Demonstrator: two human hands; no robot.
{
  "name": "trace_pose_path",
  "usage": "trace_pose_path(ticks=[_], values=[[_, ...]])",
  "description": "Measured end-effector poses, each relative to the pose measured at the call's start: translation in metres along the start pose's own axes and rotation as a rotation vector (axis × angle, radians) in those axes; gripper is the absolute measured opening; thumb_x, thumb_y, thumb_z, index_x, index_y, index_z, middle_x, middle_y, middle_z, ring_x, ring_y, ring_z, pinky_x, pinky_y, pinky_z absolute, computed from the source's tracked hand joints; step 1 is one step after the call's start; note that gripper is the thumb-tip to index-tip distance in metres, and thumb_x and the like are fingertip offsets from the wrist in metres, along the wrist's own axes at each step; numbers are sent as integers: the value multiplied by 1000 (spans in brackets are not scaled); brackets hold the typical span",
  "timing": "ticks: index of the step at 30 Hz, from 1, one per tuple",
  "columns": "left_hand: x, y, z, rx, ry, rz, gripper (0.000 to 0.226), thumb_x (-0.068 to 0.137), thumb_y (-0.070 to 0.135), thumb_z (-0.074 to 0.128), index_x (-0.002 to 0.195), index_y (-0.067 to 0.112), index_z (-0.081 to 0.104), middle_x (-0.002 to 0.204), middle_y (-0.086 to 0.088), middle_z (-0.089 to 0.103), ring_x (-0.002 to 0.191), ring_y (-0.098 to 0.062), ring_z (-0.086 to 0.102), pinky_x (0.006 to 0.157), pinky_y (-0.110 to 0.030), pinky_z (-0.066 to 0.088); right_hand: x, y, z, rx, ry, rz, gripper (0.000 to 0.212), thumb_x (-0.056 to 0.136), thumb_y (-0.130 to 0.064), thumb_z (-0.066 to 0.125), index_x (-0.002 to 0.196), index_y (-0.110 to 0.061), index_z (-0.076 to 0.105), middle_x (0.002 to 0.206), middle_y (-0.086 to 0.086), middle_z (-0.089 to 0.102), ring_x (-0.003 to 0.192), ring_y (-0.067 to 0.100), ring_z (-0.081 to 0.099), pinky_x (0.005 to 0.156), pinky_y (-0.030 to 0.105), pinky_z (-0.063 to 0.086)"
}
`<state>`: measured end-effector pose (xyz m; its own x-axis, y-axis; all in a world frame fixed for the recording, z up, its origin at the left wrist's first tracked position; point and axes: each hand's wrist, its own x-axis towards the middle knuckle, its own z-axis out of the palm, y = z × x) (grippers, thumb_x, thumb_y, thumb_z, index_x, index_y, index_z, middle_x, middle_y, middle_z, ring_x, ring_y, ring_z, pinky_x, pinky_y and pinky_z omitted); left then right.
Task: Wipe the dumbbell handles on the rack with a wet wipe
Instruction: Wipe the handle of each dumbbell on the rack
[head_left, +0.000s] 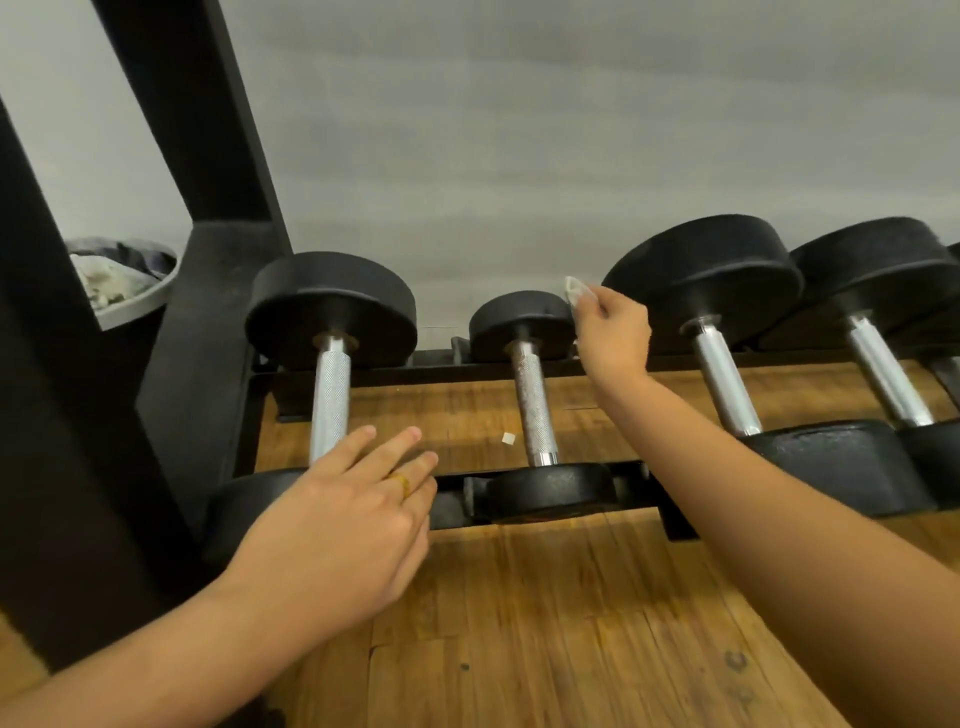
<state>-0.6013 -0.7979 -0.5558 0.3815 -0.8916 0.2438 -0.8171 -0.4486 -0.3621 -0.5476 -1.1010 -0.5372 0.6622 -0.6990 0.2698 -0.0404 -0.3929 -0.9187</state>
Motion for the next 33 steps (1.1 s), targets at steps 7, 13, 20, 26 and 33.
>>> trace_pose_path(ticks=[7,13,20,26,33], values=[[2,-1,2,-12,14,-14,50,94,42,40,112,17,79,121,-6,75,123,-27,66,105,-53,46,-1,17,3,124,-191,68,35,104,-37,50,134,-25,64,115,-13,67,103,2,58,91,25,48],[1,0,6,-23,2,-16,49,94,42,41,111,17,80,120,-6,75,123,-27,66,105,-51,46,6,18,7,218,-70,415,19,100,-19,56,90,-9,69,87,13,63,85,24,60,77,31,51],[2,-2,10,-20,5,-9,49,95,42,41,112,17,80,121,-6,75,125,-27,65,104,-51,48,-5,1,1,-83,-176,-272,31,105,-25,51,130,-16,66,114,-9,70,104,0,63,86,7,50],[4,1,5,-30,27,-21,50,95,40,39,110,16,80,121,-7,75,124,-28,66,102,-51,50,-1,5,0,-93,-142,-203,34,105,-26,49,135,-16,63,115,-1,72,104,11,66,95,34,56],[2,2,4,-41,13,-34,49,97,39,39,114,15,79,125,-7,73,129,-28,62,103,-50,51,-8,-5,-3,-263,-368,-636,35,102,-12,54,136,-12,60,139,0,60,136,9,48,117,29,36]])
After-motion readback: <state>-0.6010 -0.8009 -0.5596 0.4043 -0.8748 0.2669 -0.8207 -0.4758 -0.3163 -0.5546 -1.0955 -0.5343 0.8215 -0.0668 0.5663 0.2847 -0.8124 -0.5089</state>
